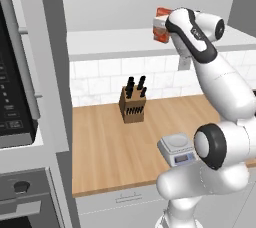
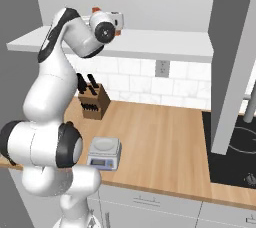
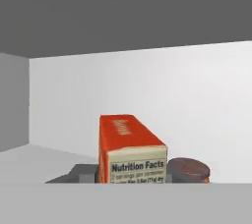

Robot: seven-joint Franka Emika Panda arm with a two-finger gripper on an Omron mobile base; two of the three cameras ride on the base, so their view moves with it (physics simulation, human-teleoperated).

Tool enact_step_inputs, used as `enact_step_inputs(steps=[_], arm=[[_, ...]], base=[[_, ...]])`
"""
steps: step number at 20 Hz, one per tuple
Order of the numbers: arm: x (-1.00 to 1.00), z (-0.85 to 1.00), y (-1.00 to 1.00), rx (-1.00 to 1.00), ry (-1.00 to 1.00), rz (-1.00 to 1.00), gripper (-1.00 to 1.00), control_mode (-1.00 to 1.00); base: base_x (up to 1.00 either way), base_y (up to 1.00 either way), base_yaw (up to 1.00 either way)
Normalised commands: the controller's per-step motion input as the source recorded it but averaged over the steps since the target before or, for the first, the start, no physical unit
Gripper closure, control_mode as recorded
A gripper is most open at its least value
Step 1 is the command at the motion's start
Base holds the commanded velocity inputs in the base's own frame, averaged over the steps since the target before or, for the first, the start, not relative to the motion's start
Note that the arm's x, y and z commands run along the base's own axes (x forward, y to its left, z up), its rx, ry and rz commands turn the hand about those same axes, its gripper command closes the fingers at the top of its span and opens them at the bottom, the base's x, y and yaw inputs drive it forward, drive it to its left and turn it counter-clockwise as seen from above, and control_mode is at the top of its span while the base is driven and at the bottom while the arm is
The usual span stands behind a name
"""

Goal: Pick the boxed food and place it on the digital scale for weighing, and close the cabinet.

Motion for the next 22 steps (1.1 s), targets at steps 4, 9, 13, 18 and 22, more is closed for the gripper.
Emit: enact_step_inputs(steps=[4,9,13,18,22], arm=[[-0.92,-0.01,0.0,0.08,-0.04,0.0,1.0,-1.0],[-1.0,-0.04,0.0,0.05,-0.01,0.0,1.0,-1.0],[-1.0,0.0,0.0,0.07,0.0,0.0,1.0,-1.0],[-1.0,0.0,-0.04,0.06,0.02,0.0,1.0,-1.0],[-0.95,-0.05,-0.33,-0.06,0.24,0.06,1.0,-1.0]], base=[[0.0,0.0,0.0],[0.0,0.0,0.0],[0.0,0.0,0.0],[0.0,0.0,0.0],[0.0,0.0,0.0]])
